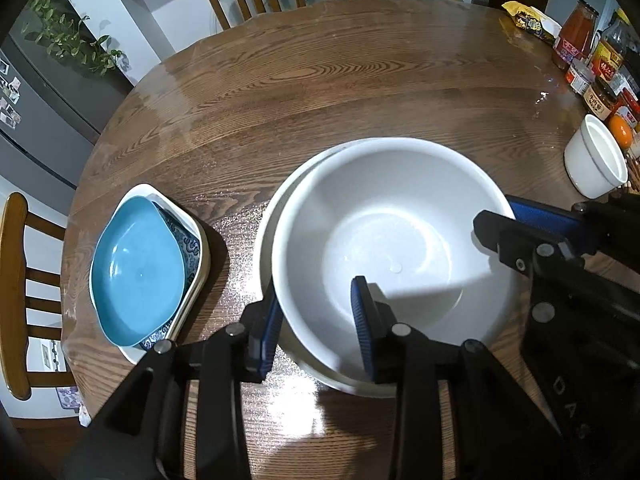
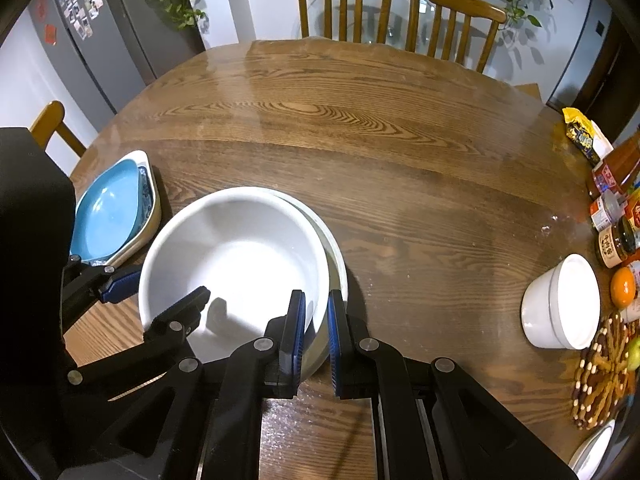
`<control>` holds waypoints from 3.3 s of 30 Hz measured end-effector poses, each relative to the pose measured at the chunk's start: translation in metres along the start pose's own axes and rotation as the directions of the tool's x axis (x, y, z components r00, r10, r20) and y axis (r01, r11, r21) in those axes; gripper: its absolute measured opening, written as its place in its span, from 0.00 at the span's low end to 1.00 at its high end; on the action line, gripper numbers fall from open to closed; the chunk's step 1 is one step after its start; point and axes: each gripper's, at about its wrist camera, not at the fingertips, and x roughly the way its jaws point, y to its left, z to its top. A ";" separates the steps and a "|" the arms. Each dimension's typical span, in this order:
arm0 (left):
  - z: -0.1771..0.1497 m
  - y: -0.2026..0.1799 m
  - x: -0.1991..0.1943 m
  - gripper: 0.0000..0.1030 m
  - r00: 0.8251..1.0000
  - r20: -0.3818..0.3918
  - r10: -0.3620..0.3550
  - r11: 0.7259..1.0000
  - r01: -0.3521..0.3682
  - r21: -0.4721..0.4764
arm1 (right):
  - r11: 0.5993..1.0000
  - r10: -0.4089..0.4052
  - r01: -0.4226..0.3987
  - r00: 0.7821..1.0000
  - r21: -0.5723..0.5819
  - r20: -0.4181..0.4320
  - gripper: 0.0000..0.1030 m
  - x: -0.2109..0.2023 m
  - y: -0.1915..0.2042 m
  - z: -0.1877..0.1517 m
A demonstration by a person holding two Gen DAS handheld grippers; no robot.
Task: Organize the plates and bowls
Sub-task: 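Open both grippers and lift them away from the nested bowls, then move both grippers to the small white cup, then close both grippers on the rim of the small white cup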
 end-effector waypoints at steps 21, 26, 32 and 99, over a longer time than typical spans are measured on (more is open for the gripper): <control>-0.002 0.012 -0.029 0.71 0.996 0.087 -0.019 0.996 0.027 -0.091 | 0.998 -0.003 -0.003 0.995 0.061 0.098 0.42 -0.032 -0.012 -0.007; -0.004 0.012 -0.035 0.79 0.994 0.107 -0.030 0.993 0.042 -0.112 | 0.995 0.007 -0.022 0.990 0.101 0.143 0.63 -0.046 -0.023 -0.013; -0.006 0.011 -0.044 0.81 0.991 0.128 -0.037 0.992 0.052 -0.117 | 0.991 0.005 -0.028 0.984 0.128 0.177 0.63 -0.061 -0.034 -0.024; 0.071 -0.201 -0.005 0.71 0.996 0.090 0.027 0.980 -0.009 -0.197 | 0.988 0.005 -0.014 0.998 0.151 0.061 0.42 -0.016 -0.267 -0.030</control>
